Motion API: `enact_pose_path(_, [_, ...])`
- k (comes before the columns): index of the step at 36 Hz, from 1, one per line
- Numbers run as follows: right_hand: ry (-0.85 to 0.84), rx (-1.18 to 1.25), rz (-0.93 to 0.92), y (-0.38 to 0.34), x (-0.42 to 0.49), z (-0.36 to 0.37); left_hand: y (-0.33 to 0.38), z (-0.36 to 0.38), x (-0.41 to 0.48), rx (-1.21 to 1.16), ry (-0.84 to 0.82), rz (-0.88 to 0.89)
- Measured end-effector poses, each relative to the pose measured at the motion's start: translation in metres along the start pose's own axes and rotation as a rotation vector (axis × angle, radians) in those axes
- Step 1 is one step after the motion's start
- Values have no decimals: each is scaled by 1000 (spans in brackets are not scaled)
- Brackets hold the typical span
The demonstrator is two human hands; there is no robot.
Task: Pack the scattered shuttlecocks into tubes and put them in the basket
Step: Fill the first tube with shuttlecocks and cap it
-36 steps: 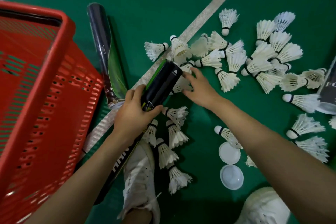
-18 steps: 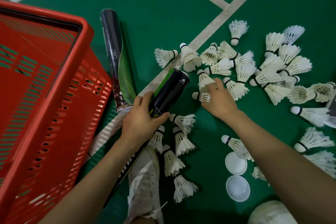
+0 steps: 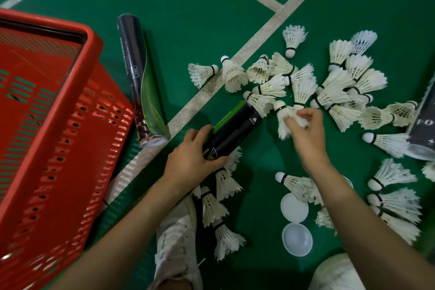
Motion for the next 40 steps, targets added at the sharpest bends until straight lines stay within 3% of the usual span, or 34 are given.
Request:
enact_pose_path(4, [-34,240,146,-7,5,-5,11,6,-2,32,-30,52])
enact_pose_path(9, [-350,98,272,-7,-1,12,19,7,-5,8,-22,104])
enact_pose_path(13, [-489,-64,329,0,-5,9,24,9,-7,15,-32,159])
enact_pose_path(29, [-613,-81,330,0,-5,-2,31,15,-14,6,-37,251])
enact_pose_path(34, [-535,-7,338,4,3,-15,22,15,-13,-4,-51,225])
enact_pose_path(40, [-596,-93,353,5,-5,-12,27,14,-16,12,-90,318])
Point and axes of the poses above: each hand's wrist, its own x-axis towards the middle knuckle, its own z-axis out of the palm, y = z × x, the point moved 10 cm from there along x, towards the middle knuckle, and after that the axes turned 11 degrees about x, right-handed, at the moved point
